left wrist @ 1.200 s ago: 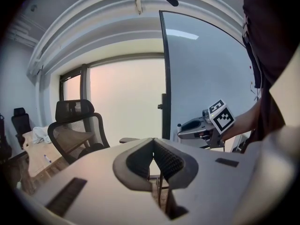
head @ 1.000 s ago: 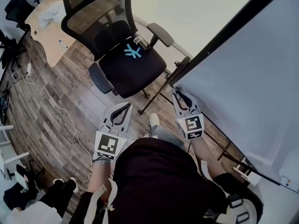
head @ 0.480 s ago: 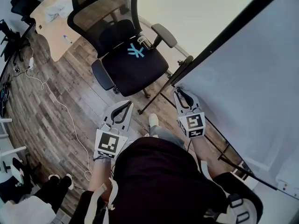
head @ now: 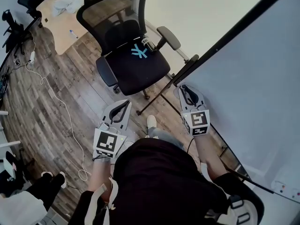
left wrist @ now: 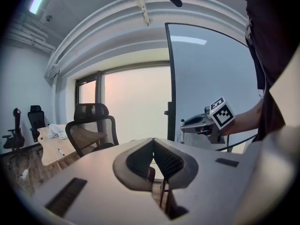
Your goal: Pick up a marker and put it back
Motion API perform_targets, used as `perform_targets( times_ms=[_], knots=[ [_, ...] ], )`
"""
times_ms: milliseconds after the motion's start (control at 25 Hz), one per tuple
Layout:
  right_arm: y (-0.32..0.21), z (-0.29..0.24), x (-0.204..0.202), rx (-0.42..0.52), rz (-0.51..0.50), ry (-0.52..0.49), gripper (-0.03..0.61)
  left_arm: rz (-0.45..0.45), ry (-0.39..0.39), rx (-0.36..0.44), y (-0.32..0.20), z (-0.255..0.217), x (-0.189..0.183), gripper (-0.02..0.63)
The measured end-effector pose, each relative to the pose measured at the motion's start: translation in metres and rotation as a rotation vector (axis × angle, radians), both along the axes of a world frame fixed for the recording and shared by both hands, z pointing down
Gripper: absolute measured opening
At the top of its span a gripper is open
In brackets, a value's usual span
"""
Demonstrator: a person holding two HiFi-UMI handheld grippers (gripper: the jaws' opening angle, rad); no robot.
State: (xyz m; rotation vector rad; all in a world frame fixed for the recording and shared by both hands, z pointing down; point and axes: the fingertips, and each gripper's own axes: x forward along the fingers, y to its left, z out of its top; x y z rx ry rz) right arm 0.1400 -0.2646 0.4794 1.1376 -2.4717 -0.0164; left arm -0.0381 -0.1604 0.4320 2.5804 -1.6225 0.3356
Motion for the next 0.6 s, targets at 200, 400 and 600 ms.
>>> perform_targets(
  times_ms=[200,400,600],
  knots=[
    [0.007,-0.026,-0.009,0.047,-0.015,0.025,0.075,-0.029,0.033,0.020,0.013,-0.011,-0.013,0.008],
    [0.015,-0.058,-0.022,0.109,-0.043,0.026,0.075,-0.070,0.049,0.031,0.026,-0.017,-0.030,0.008],
    [0.029,-0.095,-0.048,0.176,-0.095,0.005,0.075,-0.116,0.068,0.055,0.040,-0.032,-0.052,0.008]
  ],
)
